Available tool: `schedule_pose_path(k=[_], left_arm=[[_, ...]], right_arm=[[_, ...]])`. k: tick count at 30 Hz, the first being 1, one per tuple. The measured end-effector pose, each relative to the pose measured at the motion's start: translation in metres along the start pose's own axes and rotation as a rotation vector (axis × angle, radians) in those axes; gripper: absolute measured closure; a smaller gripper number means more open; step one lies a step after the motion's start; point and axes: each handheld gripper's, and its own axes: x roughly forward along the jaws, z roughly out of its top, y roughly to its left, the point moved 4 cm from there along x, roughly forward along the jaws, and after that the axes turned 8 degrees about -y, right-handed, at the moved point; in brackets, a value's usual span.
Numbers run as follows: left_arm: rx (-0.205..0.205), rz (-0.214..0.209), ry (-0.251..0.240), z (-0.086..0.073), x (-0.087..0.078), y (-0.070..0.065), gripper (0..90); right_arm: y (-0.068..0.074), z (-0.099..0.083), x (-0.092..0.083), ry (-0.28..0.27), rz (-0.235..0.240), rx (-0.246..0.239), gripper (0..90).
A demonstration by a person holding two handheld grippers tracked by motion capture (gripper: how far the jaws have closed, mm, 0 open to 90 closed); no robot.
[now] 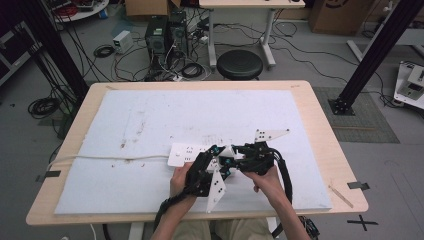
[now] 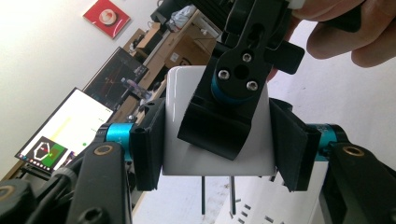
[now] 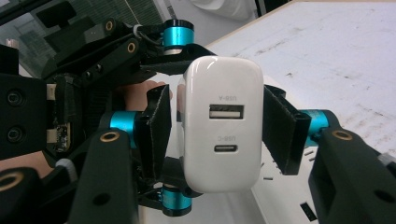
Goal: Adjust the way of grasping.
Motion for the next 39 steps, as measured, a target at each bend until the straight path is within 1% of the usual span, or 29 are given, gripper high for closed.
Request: schedule_pose_path(k=[4, 5, 6, 7, 10, 15, 16, 18, 20, 22, 27, 28, 30, 31, 33, 38, 39], left_arm=[[0.000, -0.002, -0.001, 0.0001, -0.0001, -0.0001, 42.5], [0.001, -0.002, -0.001, 0.0003, -0.0003, -0.0002, 42.5], [-0.006, -0.002, -0.002, 0.0000, -0.0002, -0.0008, 42.5], [-0.001, -0.003, -0.001, 0.0002, -0.0004, -0.0002, 42.5], [-0.001, -0.009, -0.003, 0.0005, -0.0007, -0.0004, 42.4], [0.006, -0.011, -0.005, 0.0008, -0.0006, -0.0001, 42.4], [0.006, -0.011, -0.005, 0.0008, -0.0005, -0.0001, 42.5], [0.006, -0.010, -0.005, 0.0007, -0.0001, -0.0007, 42.5], [0.010, -0.017, 0.002, 0.0005, -0.0001, -0.0010, 42.5], [0.013, -0.018, 0.004, 0.0001, 0.0004, -0.0020, 42.4], [0.014, -0.019, 0.005, 0.0002, 0.0003, -0.0024, 42.4], [0.015, -0.022, 0.008, 0.0003, 0.0007, -0.0025, 42.4], [0.017, -0.021, 0.010, 0.0003, 0.0007, -0.0027, 42.4], [0.012, -0.020, 0.008, 0.0003, 0.0010, -0.0031, 42.4], [0.015, -0.023, 0.009, 0.0004, 0.0012, -0.0031, 42.4], [0.002, -0.031, 0.012, -0.0008, 0.0027, -0.0033, 42.3], [0.001, -0.030, 0.014, -0.0012, 0.0032, -0.0033, 42.2]], right_arm=[[0.0008, -0.0001, 0.0003, 0.002, 0.004, -0.005, 49.8], [0.0011, -0.0007, 0.0015, 0.007, 0.017, 0.004, 50.7], [0.0011, -0.0007, 0.0015, 0.007, 0.017, 0.004, 50.7], [0.0023, -0.0011, 0.0023, 0.012, 0.016, -0.022, 53.7], [0.0031, -0.0011, 0.0024, 0.009, 0.013, -0.023, 55.1], [0.0025, -0.0010, 0.0001, 0.008, 0.015, -0.014, 59.9], [0.0016, -0.0009, 0.0001, 0.000, 0.018, -0.023, 61.2], [0.0017, -0.0013, -0.0006, 0.002, 0.015, -0.016, 61.3], [0.0013, -0.0019, -0.0004, 0.000, 0.015, -0.019, 61.5], [0.0004, -0.0028, -0.0007, 0.013, 0.018, 0.013, 62.0], [0.0000, -0.0034, -0.0010, 0.016, 0.018, 0.011, 62.2], [-0.0002, -0.0037, -0.0012, 0.015, 0.017, 0.018, 62.5], [-0.0007, -0.0036, -0.0010, 0.013, 0.020, 0.017, 62.5], [-0.0009, -0.0038, -0.0010, 0.015, 0.022, 0.020, 62.6], [-0.0004, -0.0042, -0.0014, 0.021, 0.017, 0.030, 62.8], [-0.0015, -0.0041, -0.0013, 0.022, 0.017, 0.023, 62.9], [-0.0018, -0.0042, -0.0016, 0.033, 0.015, 0.031, 63.0]])
